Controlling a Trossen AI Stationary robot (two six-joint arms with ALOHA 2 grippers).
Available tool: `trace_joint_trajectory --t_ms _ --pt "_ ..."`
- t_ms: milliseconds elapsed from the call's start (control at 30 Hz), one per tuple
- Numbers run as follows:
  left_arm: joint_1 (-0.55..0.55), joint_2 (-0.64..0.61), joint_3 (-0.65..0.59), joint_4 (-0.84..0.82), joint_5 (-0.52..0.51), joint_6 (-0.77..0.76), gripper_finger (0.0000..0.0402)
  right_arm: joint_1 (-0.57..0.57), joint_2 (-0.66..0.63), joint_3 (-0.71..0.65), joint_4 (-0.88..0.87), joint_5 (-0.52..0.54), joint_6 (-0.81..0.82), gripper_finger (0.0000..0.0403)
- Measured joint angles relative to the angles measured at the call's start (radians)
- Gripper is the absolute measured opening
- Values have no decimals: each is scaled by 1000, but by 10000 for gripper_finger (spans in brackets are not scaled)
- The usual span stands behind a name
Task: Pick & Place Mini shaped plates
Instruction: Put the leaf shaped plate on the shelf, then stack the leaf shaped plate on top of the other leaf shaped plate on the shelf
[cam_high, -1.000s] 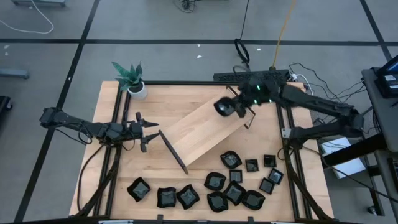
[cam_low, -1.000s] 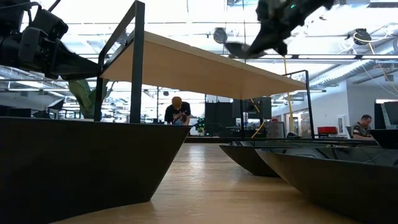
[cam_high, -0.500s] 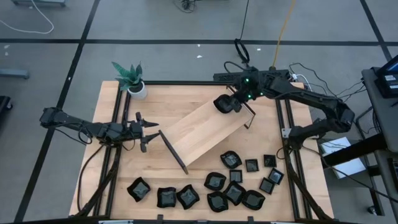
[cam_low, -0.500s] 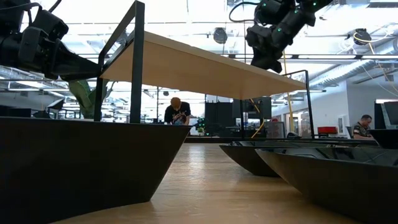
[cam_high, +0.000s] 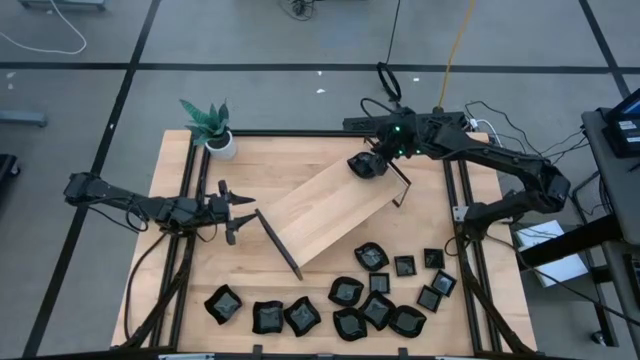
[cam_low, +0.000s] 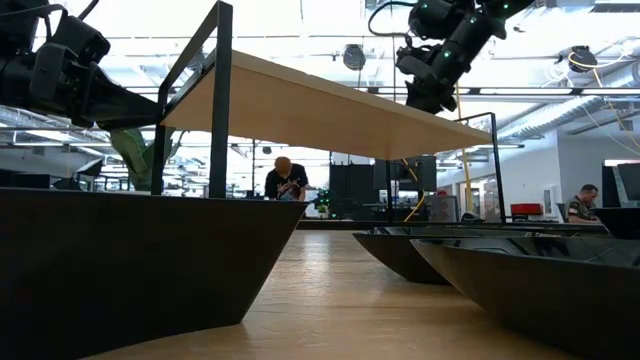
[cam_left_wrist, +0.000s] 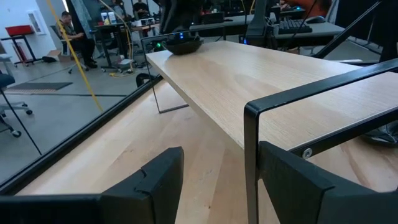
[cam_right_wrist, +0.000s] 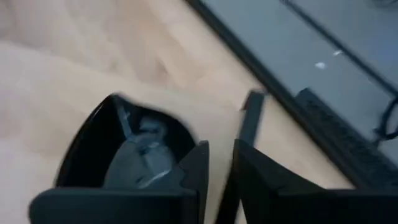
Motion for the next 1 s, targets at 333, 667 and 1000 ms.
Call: trace_joint_trajectory --t_ms 333,667,1000 --pt "0 0 0 0 0 -6 209 77 -68 0 90 -21 -119 106" --pt "0 0 0 -1 -1 -27 209 411 -99 0 90 -91 -51 90" --pt "0 0 0 0 -1 -26 209 817 32 0 -31 126 224 173"
